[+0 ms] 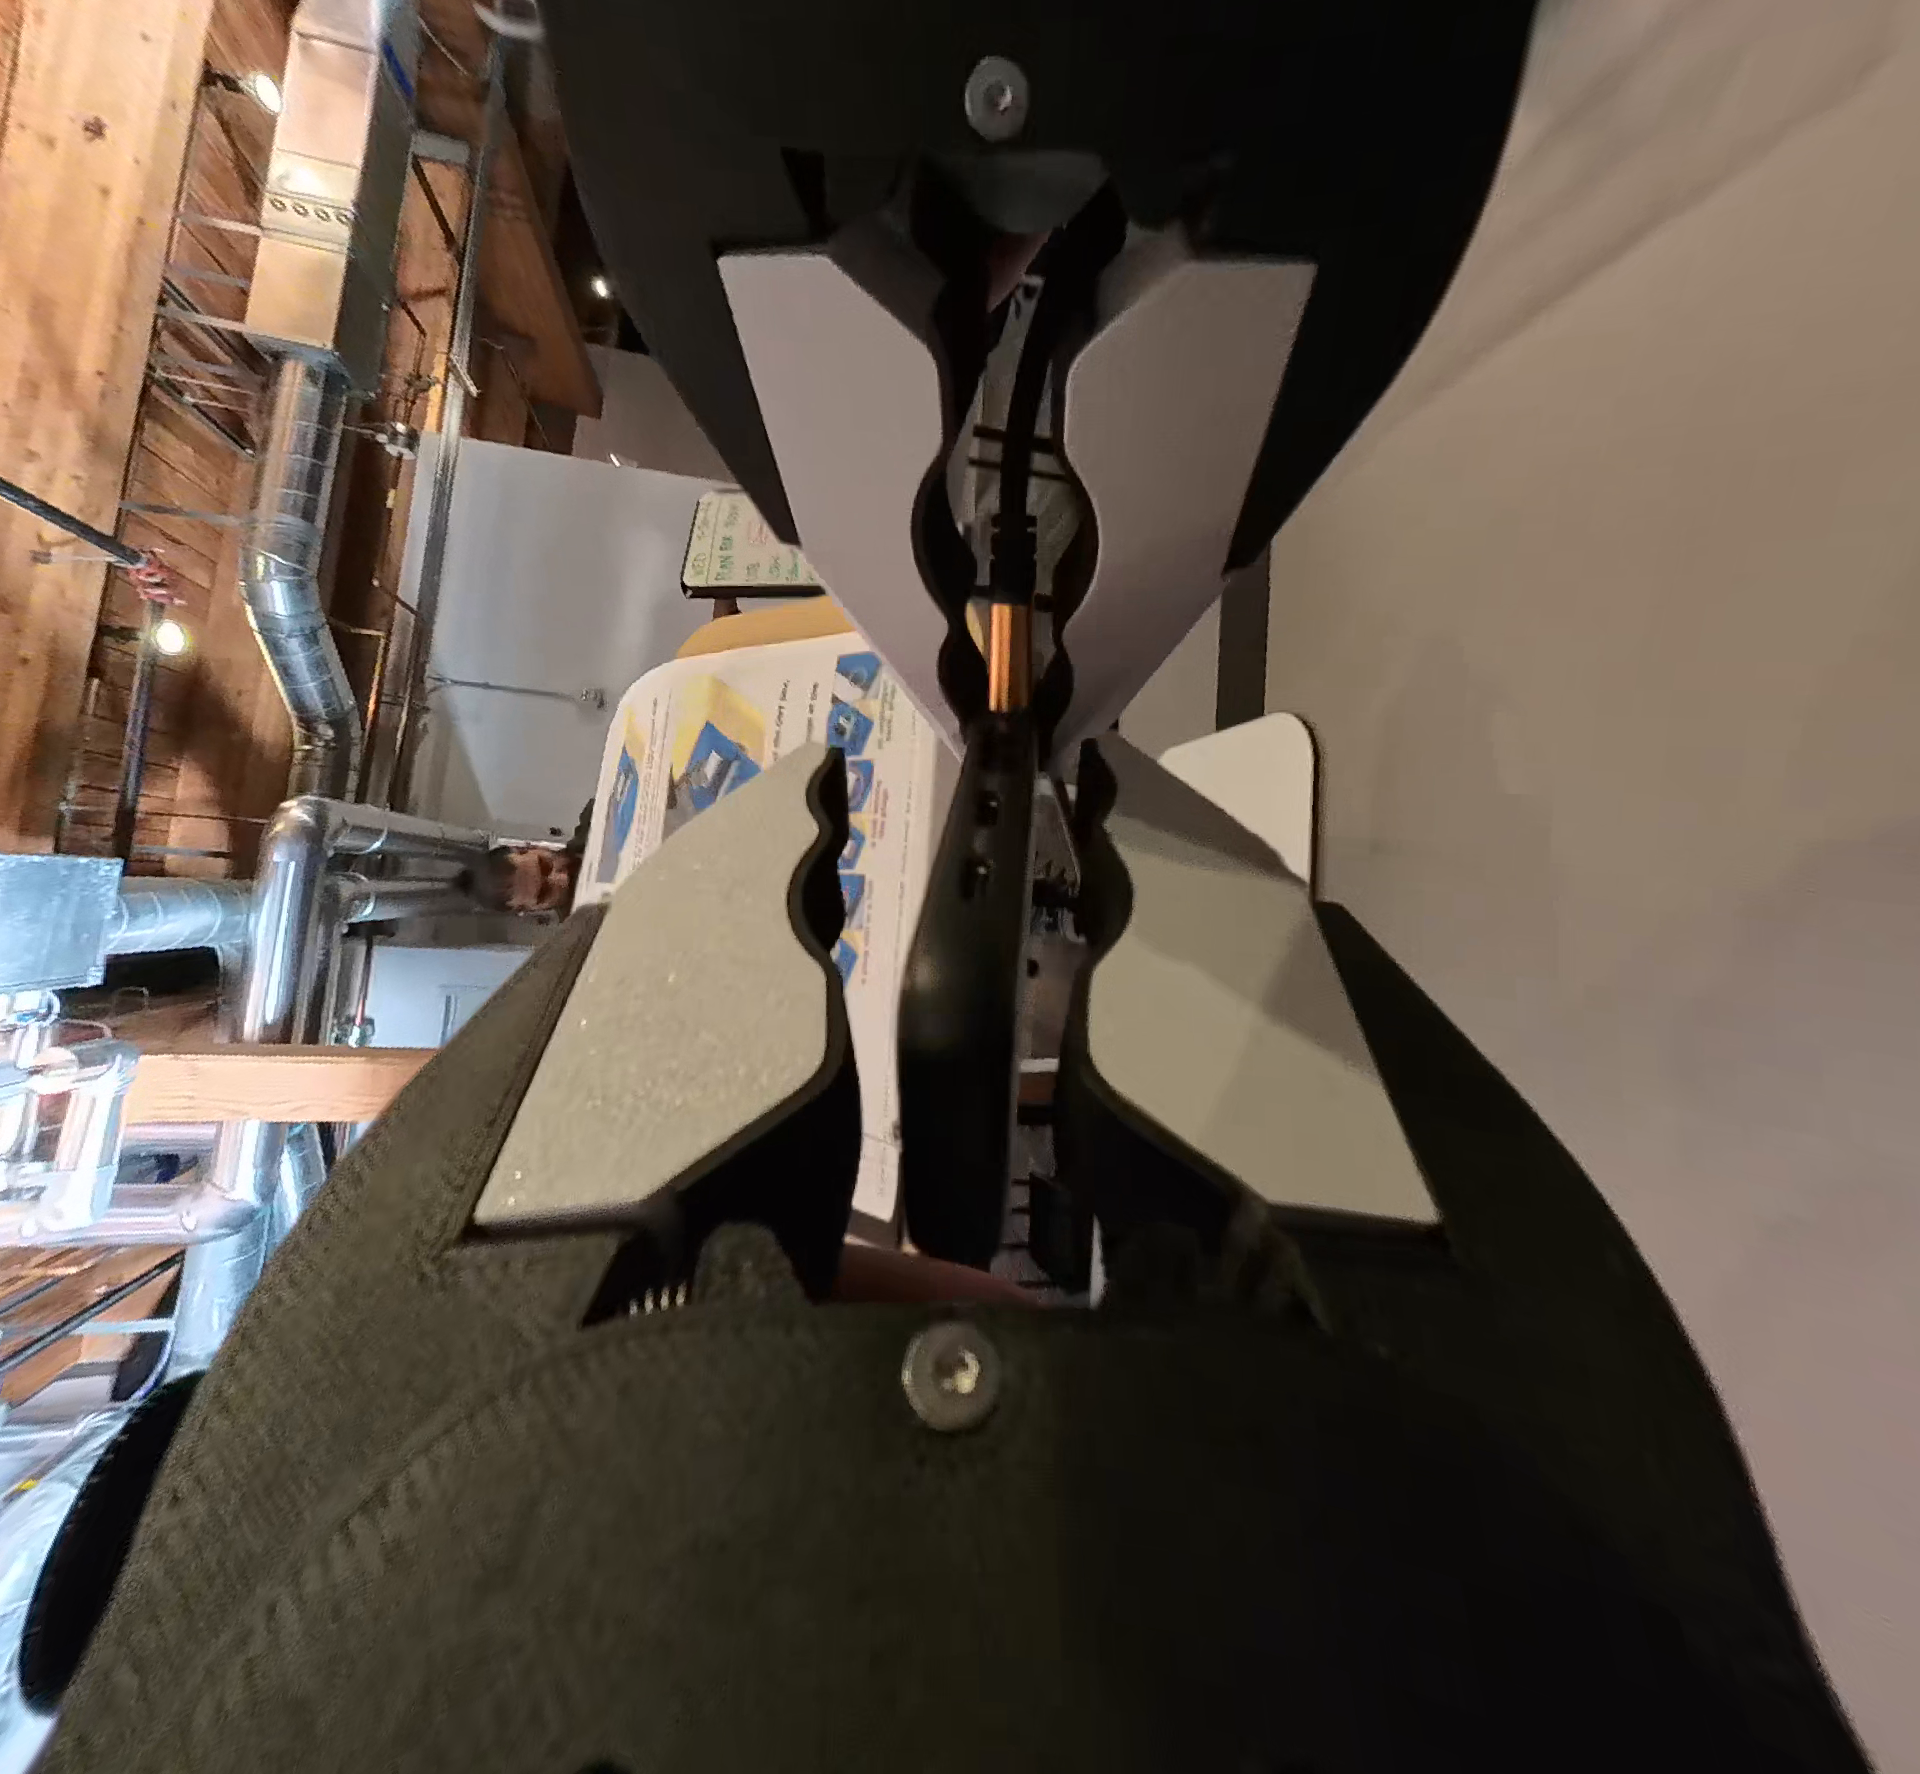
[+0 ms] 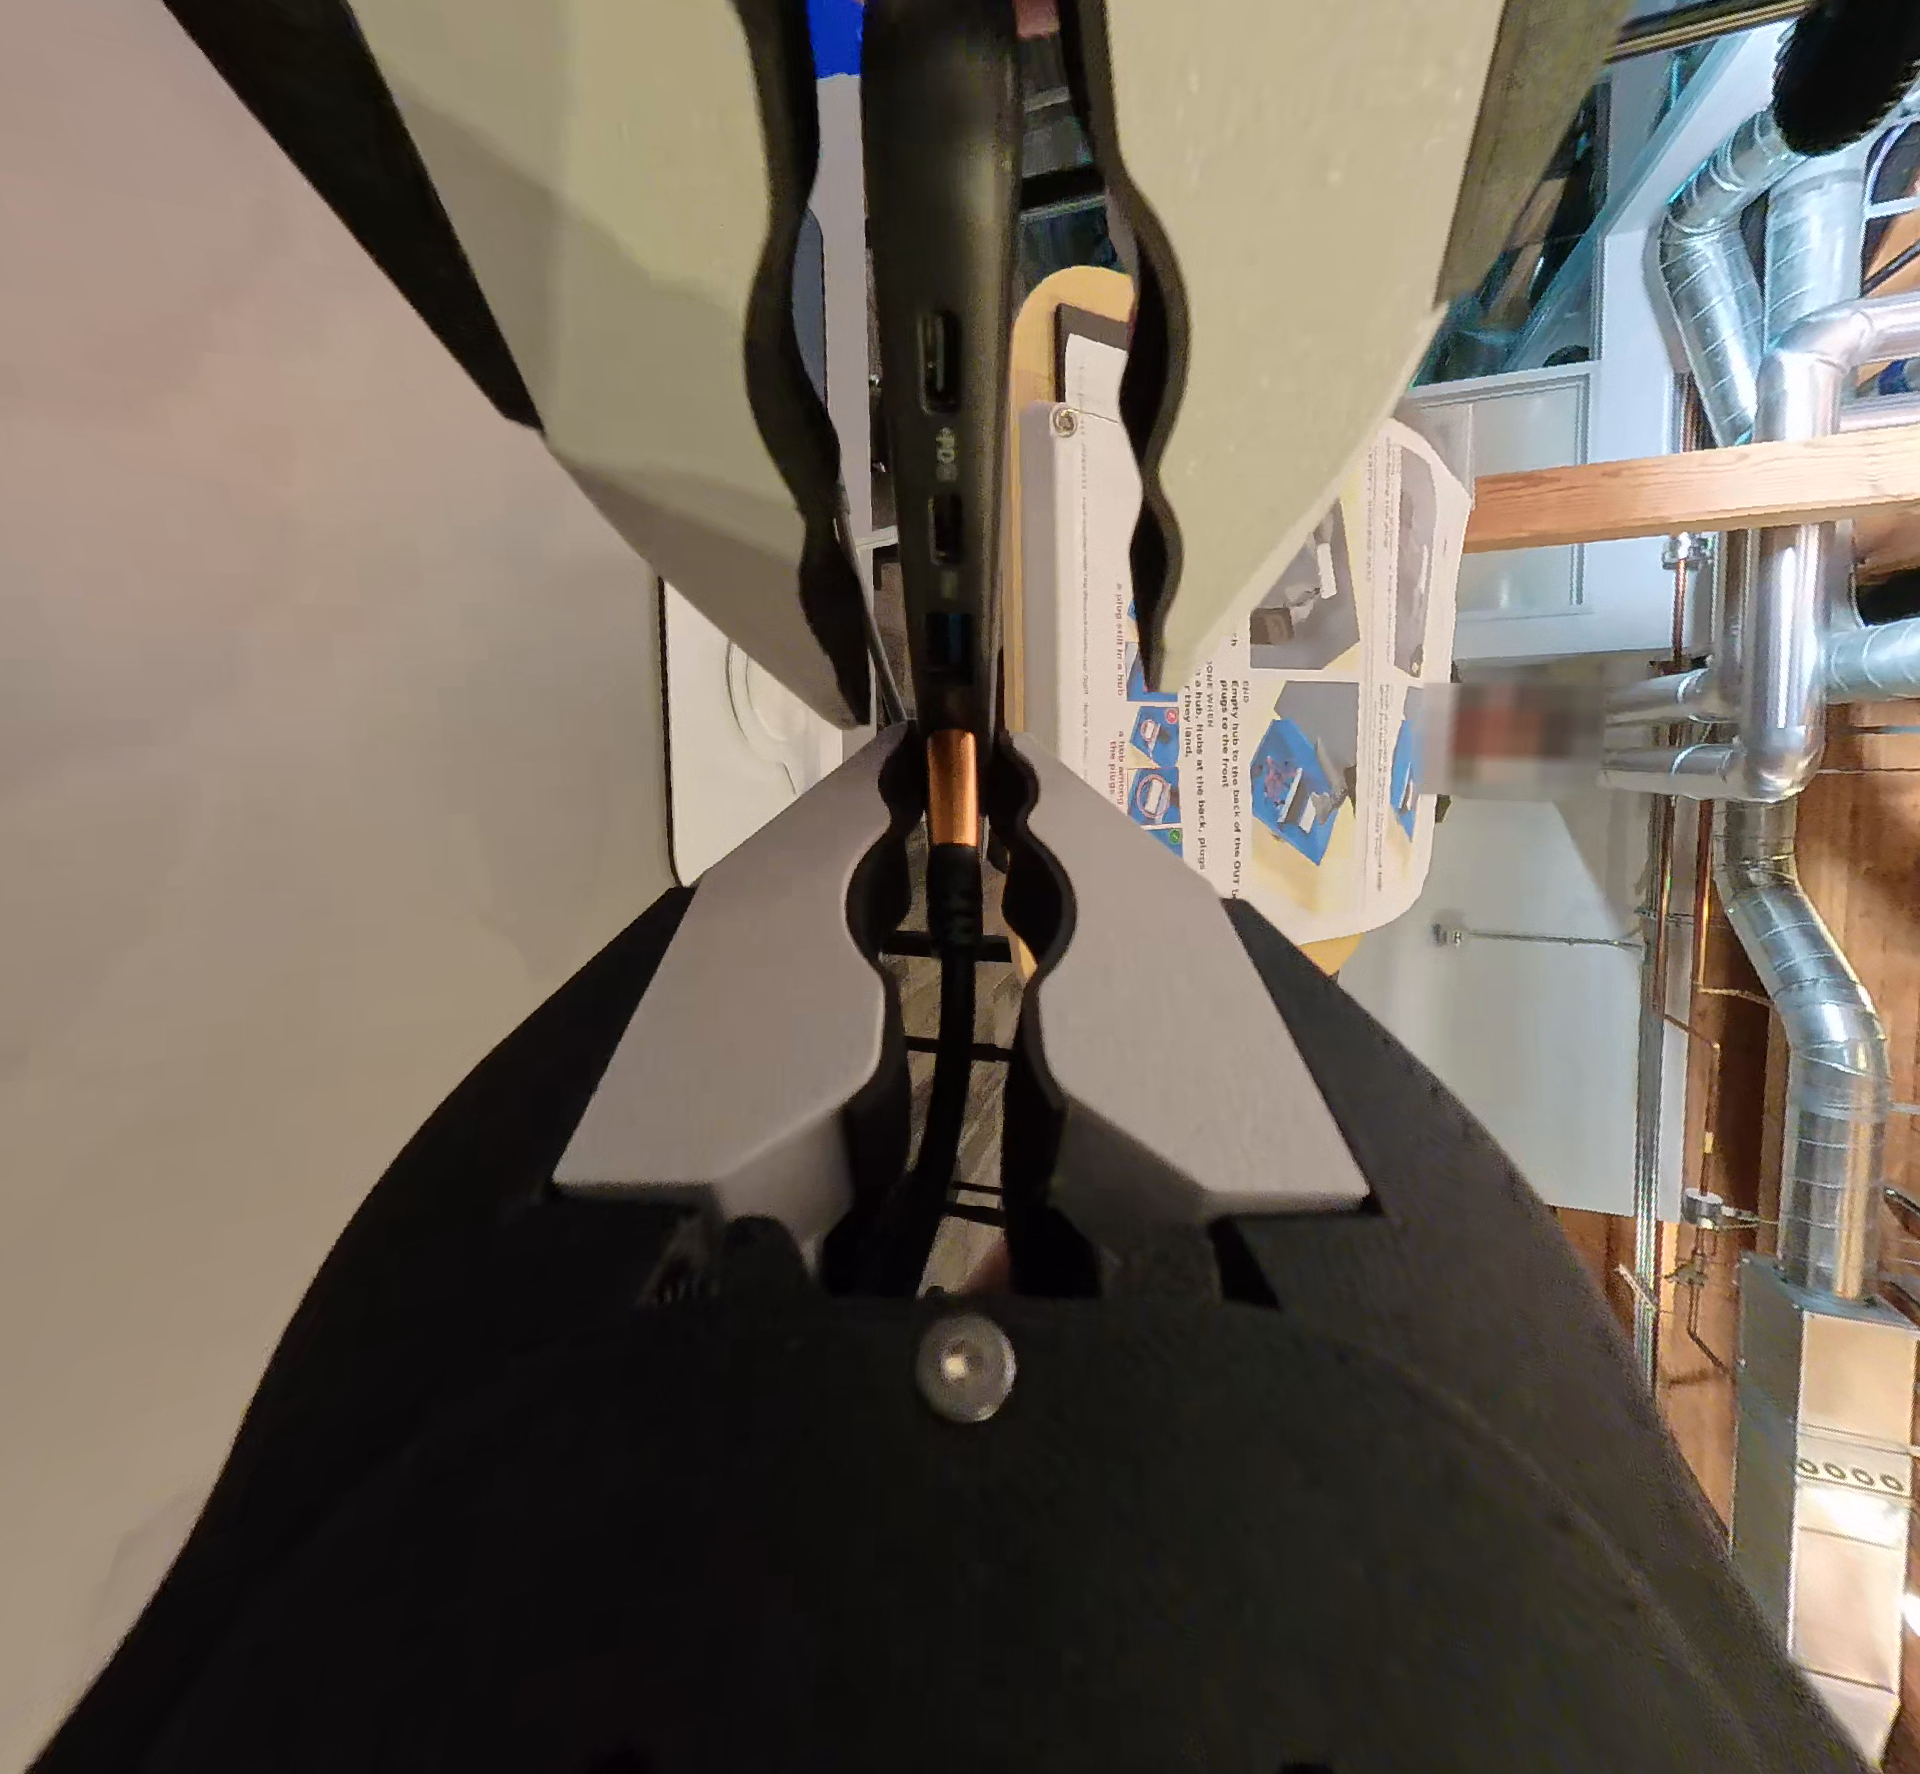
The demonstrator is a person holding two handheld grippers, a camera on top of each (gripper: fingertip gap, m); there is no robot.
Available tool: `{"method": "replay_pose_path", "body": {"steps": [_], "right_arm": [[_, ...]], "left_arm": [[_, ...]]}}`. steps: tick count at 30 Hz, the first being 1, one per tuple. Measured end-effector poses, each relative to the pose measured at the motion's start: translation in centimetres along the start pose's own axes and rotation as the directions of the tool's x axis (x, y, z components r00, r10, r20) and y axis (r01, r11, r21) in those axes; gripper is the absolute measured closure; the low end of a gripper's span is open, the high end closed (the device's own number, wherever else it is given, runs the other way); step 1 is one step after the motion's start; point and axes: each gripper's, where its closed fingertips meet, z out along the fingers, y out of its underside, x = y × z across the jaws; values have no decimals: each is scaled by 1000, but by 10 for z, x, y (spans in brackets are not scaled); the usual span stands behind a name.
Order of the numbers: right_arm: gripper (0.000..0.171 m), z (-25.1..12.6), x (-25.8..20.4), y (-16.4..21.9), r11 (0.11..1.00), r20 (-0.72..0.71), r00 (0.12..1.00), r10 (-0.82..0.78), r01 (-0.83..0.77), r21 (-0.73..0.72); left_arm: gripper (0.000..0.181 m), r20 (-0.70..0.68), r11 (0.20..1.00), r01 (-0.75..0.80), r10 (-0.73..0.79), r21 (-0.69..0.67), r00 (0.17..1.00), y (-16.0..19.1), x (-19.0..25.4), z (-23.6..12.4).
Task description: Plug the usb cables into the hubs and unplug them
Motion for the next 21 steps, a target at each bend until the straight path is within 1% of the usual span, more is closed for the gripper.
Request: {"method": "replay_pose_path", "body": {"steps": [2,6,13,17,21], "right_arm": [[163,0,-2,-2,1000,2,1000,-6,6,3],[163,-1,1,-1,1000,-8,1000,-6,6,-4],[162,-2,5,-1,1000,-32,999,-5,5,18],[150,-12,17,-4,996,-28,998,49,-47,77],[141,-27,31,-7,972,5,985,171,-169,161]], "left_arm": [[141,-7,1000,1,-1,1,1000,0,2,0],[159,-3,1000,-7,7,6,1000,1,2,1],[161,9,1000,10,-10,17,1000,1,0,1],[161,59,1000,19,-20,6,998,4,-9,0],[161,127,999,31,-27,-25,992,14,-22,1]]}}
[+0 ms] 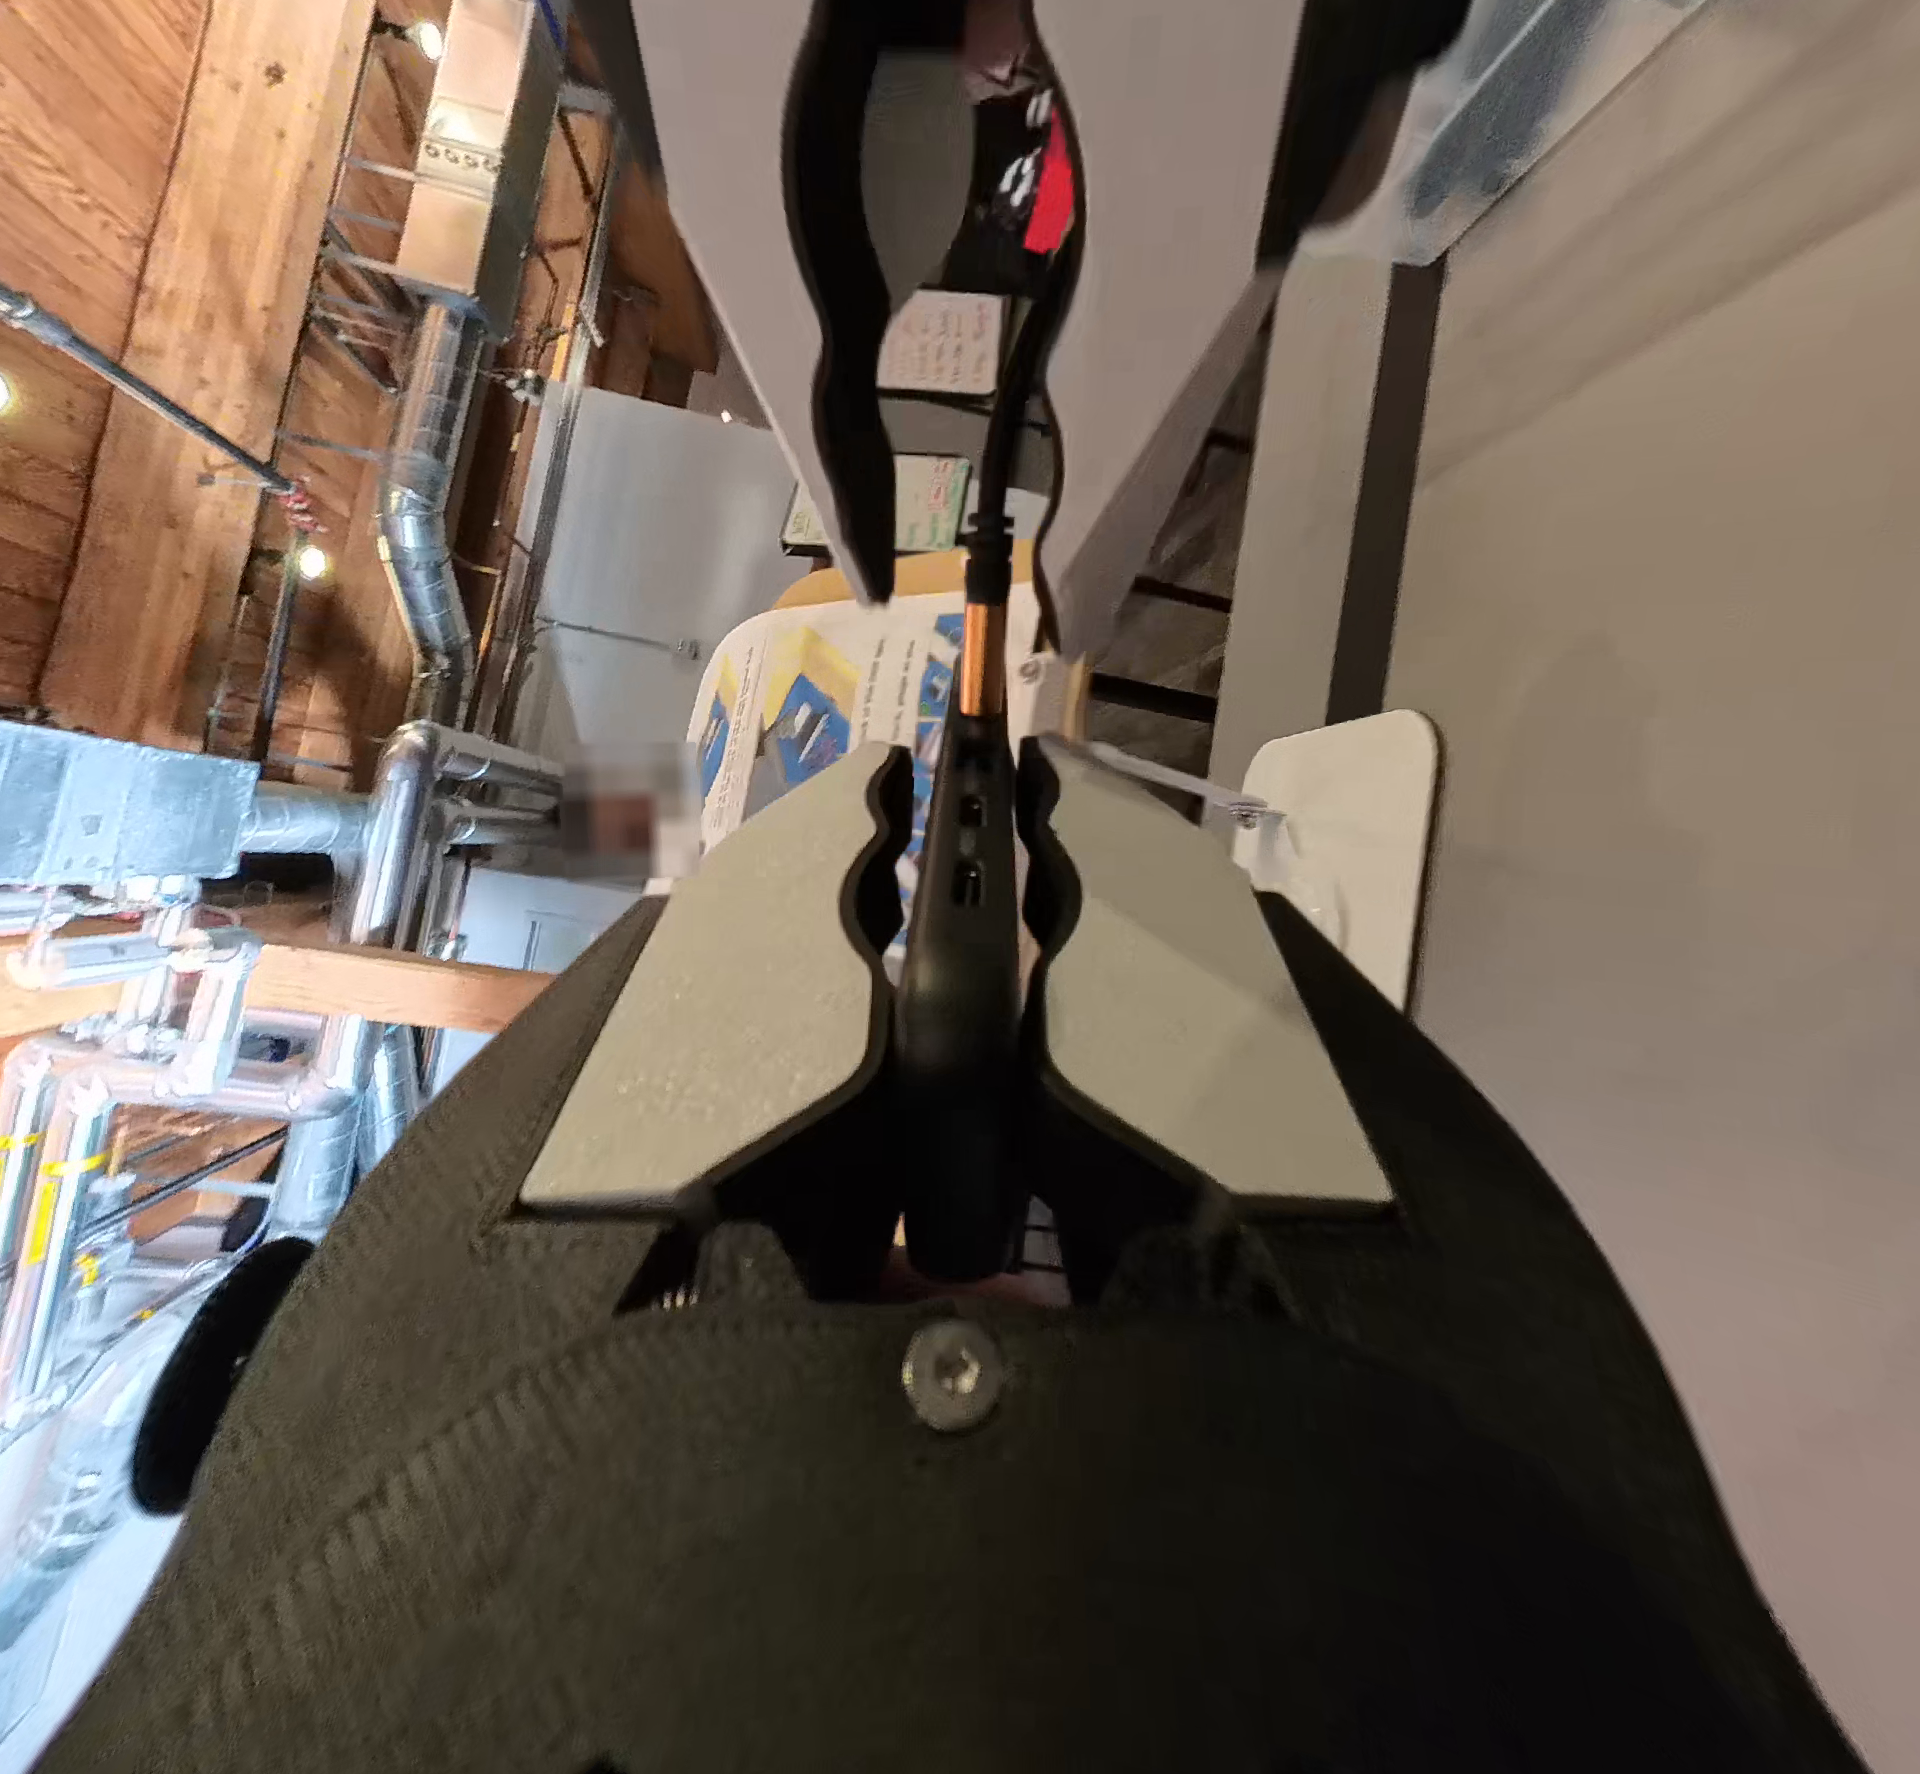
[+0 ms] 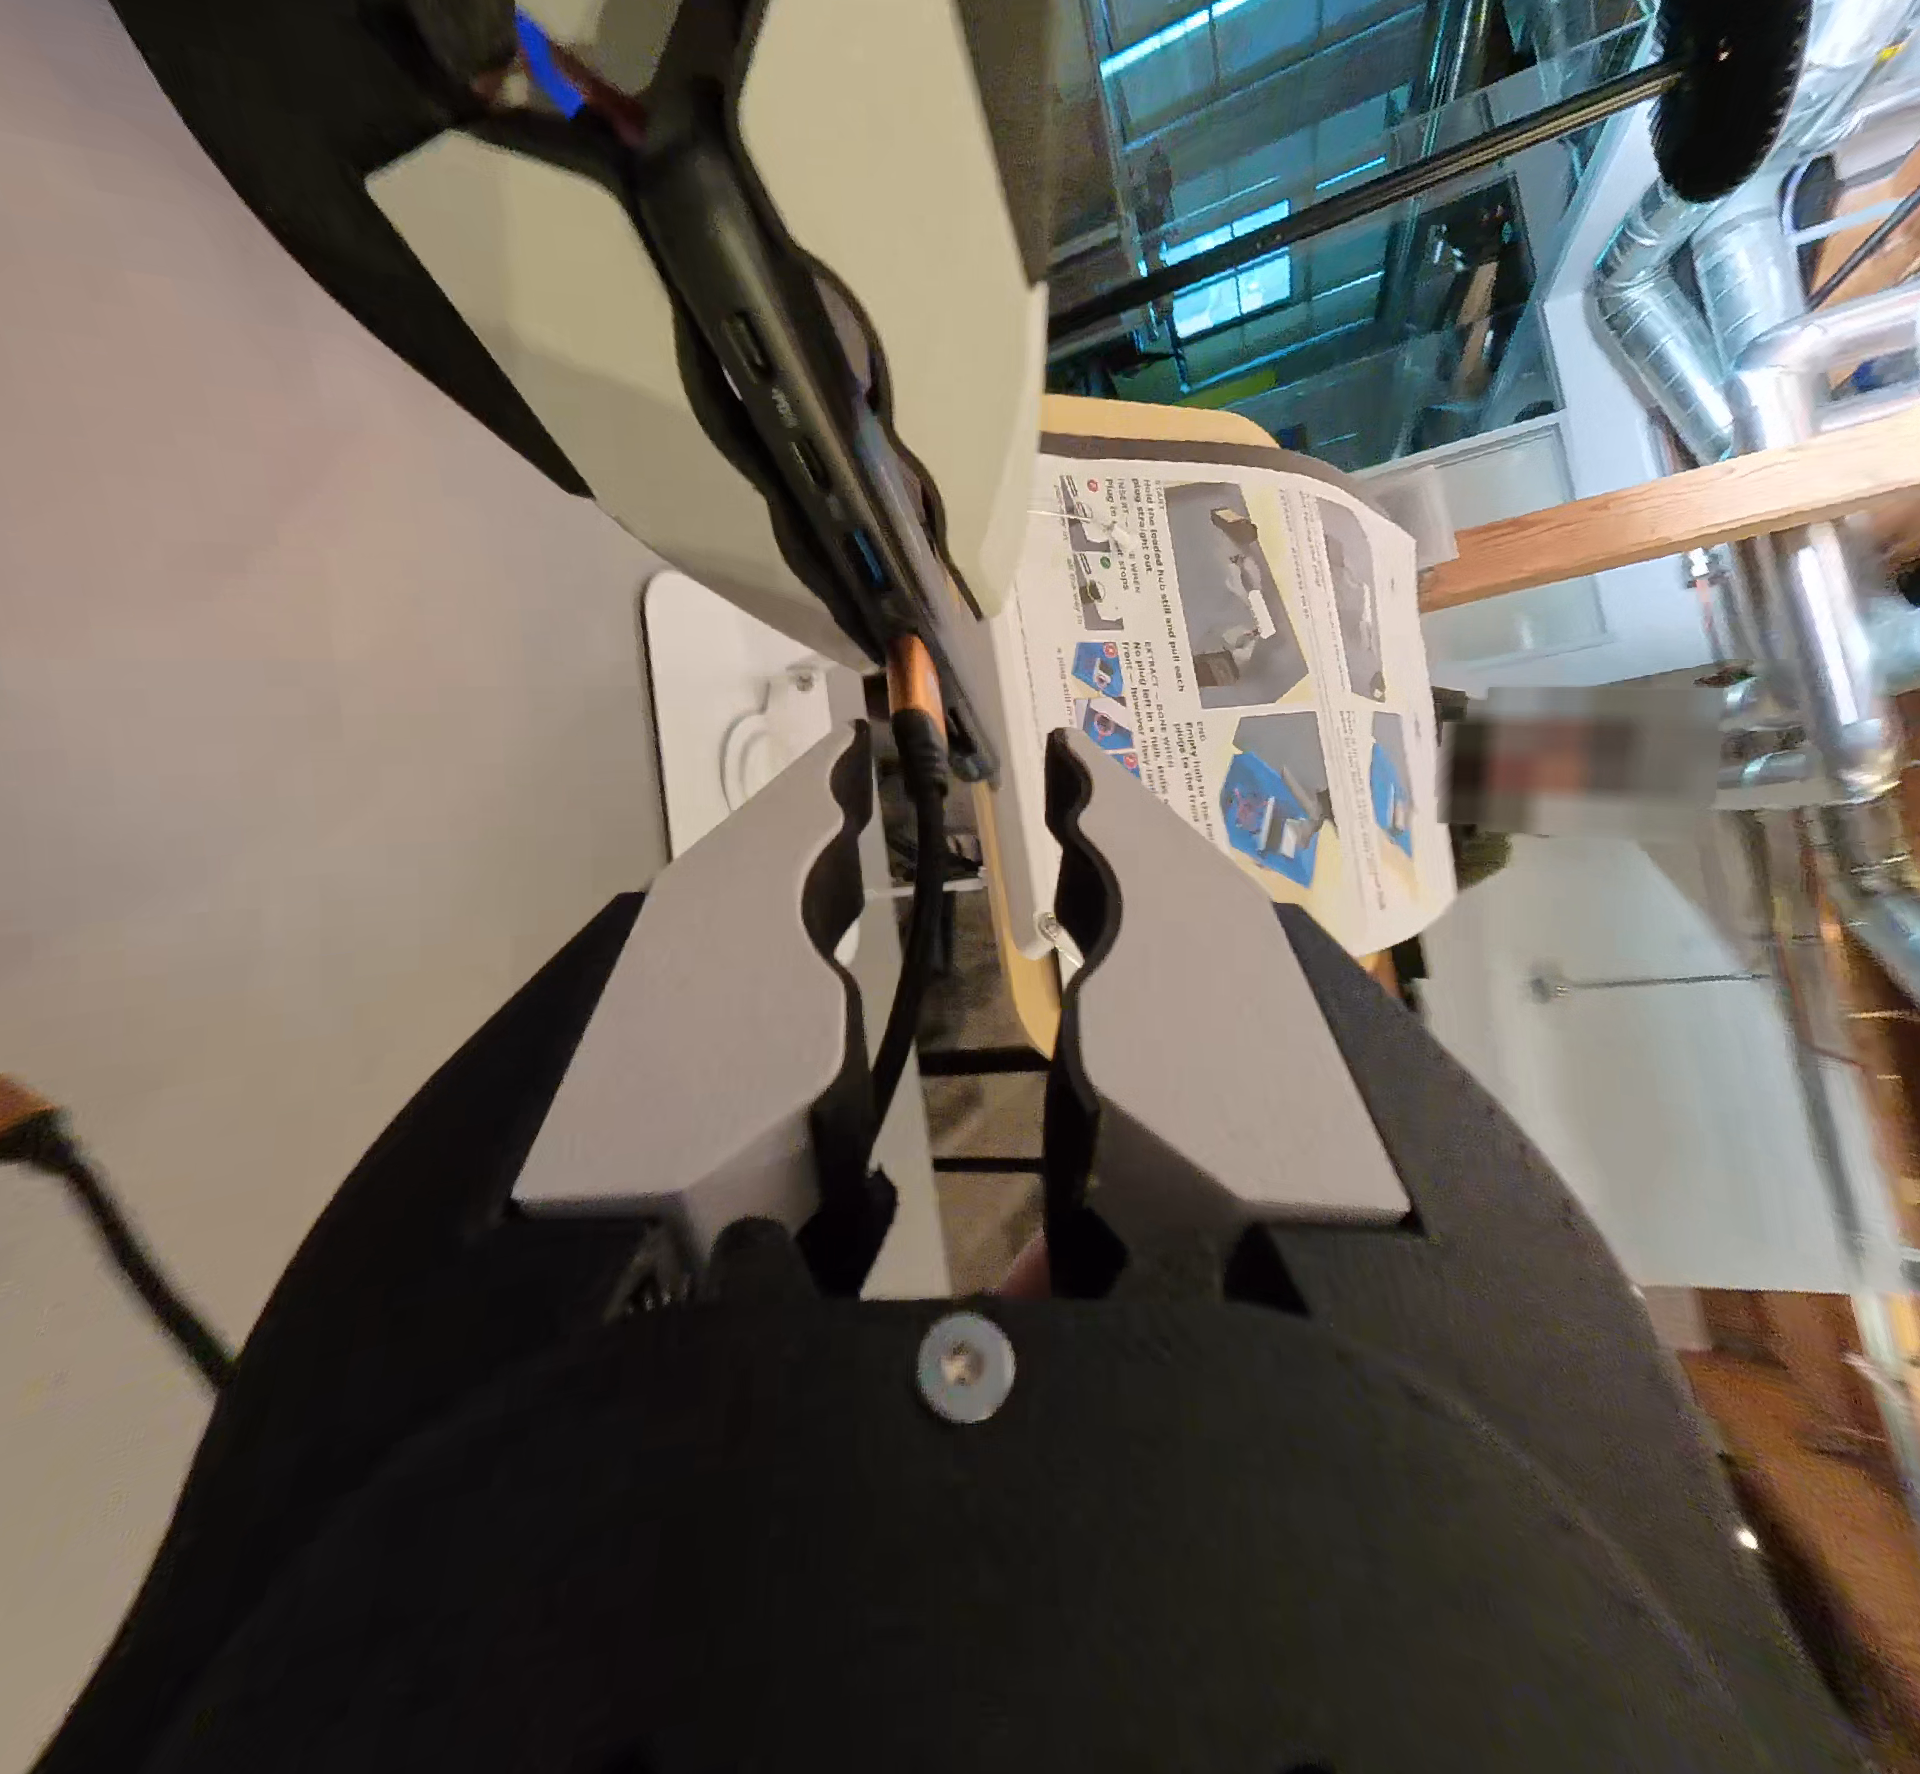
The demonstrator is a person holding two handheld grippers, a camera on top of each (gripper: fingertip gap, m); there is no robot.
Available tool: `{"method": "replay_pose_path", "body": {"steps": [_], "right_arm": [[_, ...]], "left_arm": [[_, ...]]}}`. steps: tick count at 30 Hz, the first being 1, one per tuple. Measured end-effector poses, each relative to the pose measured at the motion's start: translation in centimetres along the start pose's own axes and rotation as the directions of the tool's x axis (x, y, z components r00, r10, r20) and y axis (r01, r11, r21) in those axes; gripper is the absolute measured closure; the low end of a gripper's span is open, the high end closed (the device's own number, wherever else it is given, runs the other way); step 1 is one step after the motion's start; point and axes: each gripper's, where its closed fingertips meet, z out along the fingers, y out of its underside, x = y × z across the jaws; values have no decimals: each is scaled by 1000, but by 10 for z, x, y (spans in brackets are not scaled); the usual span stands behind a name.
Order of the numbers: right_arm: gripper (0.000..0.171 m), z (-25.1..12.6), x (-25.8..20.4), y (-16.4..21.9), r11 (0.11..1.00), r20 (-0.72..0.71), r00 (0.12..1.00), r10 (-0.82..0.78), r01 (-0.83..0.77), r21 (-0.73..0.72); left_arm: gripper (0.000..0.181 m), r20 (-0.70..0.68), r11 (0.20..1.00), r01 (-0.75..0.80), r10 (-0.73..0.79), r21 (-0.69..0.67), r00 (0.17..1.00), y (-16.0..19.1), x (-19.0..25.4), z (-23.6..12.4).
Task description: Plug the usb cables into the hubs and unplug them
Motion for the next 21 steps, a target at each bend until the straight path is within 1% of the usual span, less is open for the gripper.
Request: {"method": "replay_pose_path", "body": {"steps": [2,4,5,7,9,11,13,16,18,20,21], "right_arm": [[139,-7,4,-5,990,55,991,124,-127,65],[136,-15,9,-9,952,133,955,264,-280,121],[135,-19,13,-12,916,176,923,342,-369,156],[137,-26,26,-18,800,263,828,496,-553,233],[142,-27,34,-19,687,329,732,596,-678,264],[138,-18,32,-14,630,352,675,648,-735,251],[125,-6,23,-10,579,387,612,690,-787,213],[118,7,14,-10,480,439,515,737,-855,197],[120,14,11,-10,418,454,464,761,-885,204],[125,18,9,-10,399,450,457,767,-889,224],[131,19,10,-9,386,446,451,773,-892,233]], "left_arm": [[161,25,1000,-8,9,-13,1000,7,-5,1],[161,59,999,-13,15,-35,998,15,-11,2],[161,75,999,-20,23,-43,997,19,-13,3],[161,96,999,-13,17,-48,995,24,-16,4],[161,105,999,-9,14,-51,994,27,-16,6],[161,108,999,2,4,-50,994,28,-16,7],[161,105,999,-5,10,-48,994,28,-14,7],[161,116,998,-5,12,-58,993,28,-16,7],[161,112,998,-9,15,-57,994,28,-15,7],[161,108,999,-8,14,-52,994,28,-14,7],[161,113,999,-8,14,-52,994,28,-15,7]]}}
